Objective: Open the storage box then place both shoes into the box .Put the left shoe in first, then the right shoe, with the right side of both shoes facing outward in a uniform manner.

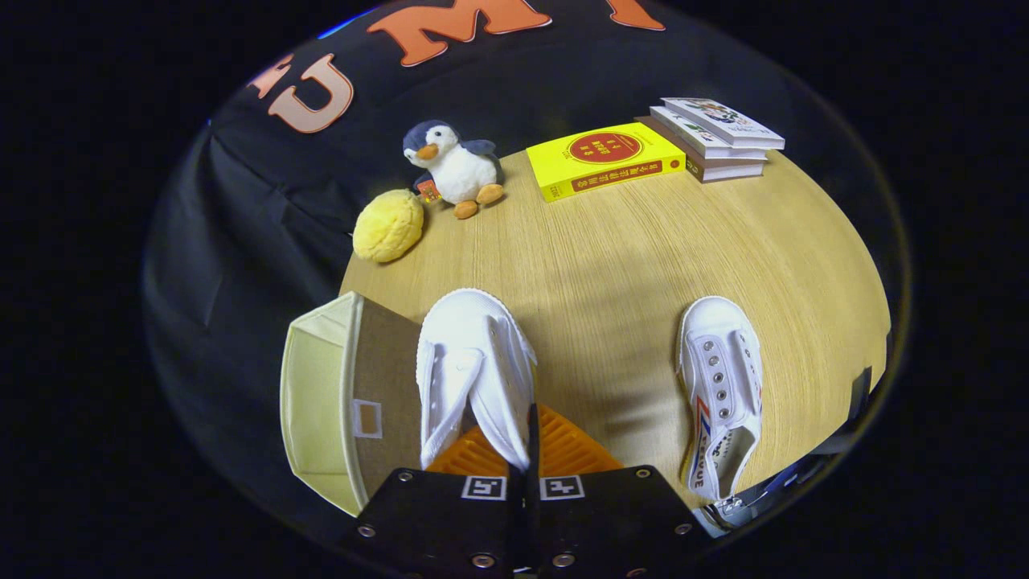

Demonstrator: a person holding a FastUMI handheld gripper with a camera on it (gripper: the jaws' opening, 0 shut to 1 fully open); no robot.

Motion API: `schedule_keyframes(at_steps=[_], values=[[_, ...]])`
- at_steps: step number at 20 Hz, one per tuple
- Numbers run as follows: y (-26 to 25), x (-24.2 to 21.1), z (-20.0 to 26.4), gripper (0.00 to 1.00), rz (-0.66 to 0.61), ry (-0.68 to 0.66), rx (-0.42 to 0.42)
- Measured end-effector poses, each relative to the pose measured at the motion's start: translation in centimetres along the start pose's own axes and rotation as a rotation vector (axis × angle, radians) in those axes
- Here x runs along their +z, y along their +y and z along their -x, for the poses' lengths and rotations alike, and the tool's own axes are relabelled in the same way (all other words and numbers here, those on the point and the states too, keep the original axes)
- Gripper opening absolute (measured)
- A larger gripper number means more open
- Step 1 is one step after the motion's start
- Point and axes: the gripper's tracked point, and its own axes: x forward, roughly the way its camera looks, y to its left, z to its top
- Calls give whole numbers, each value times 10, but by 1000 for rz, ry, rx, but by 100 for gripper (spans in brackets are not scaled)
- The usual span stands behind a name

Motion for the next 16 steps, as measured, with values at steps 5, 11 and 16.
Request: schedule_keyframes(at_steps=[5, 11, 16], values=[[63, 15, 26, 1, -10, -6, 87], [135, 12, 28, 1, 37, 19, 167], [181, -14, -2, 1, 115, 75, 159]])
